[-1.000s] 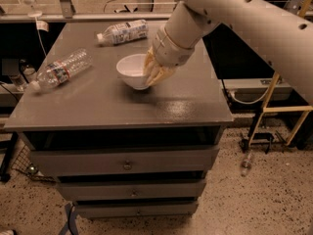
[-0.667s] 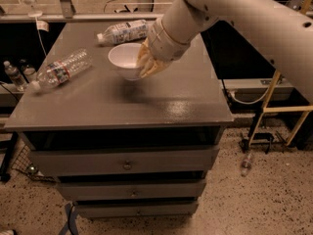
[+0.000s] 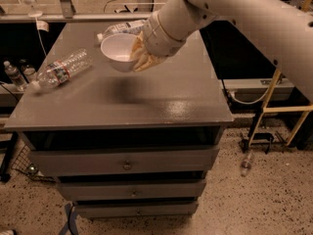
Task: Move white bowl near water bottle
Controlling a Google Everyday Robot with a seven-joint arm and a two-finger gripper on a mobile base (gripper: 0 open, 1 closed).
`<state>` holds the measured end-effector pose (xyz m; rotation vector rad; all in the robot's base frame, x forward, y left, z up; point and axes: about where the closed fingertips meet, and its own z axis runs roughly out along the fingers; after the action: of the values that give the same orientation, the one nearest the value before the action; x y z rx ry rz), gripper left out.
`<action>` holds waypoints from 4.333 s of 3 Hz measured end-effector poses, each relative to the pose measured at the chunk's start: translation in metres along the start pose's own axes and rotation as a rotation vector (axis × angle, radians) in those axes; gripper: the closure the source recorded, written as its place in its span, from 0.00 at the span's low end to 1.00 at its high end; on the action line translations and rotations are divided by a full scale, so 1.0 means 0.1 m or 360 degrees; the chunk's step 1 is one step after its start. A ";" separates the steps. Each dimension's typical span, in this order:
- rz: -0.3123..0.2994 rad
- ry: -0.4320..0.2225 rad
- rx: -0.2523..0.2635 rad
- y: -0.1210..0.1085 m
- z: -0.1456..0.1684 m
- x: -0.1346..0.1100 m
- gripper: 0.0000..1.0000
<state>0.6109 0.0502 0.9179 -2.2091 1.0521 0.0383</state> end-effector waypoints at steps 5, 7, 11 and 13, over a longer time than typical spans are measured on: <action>-0.0360 -0.0202 -0.0213 -0.33 0.89 -0.37 1.00; -0.0353 -0.0256 -0.0255 -0.29 1.06 -0.37 1.00; -0.0358 -0.0276 -0.0279 -0.25 1.17 -0.41 0.07; -0.0358 -0.0280 -0.0283 -0.25 1.19 -0.42 0.00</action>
Offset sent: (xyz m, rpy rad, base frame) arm 0.0261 0.0699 -0.0129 -0.0806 -0.0519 0.2256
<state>0.6297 0.1598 0.8532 -2.4214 0.7238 0.2299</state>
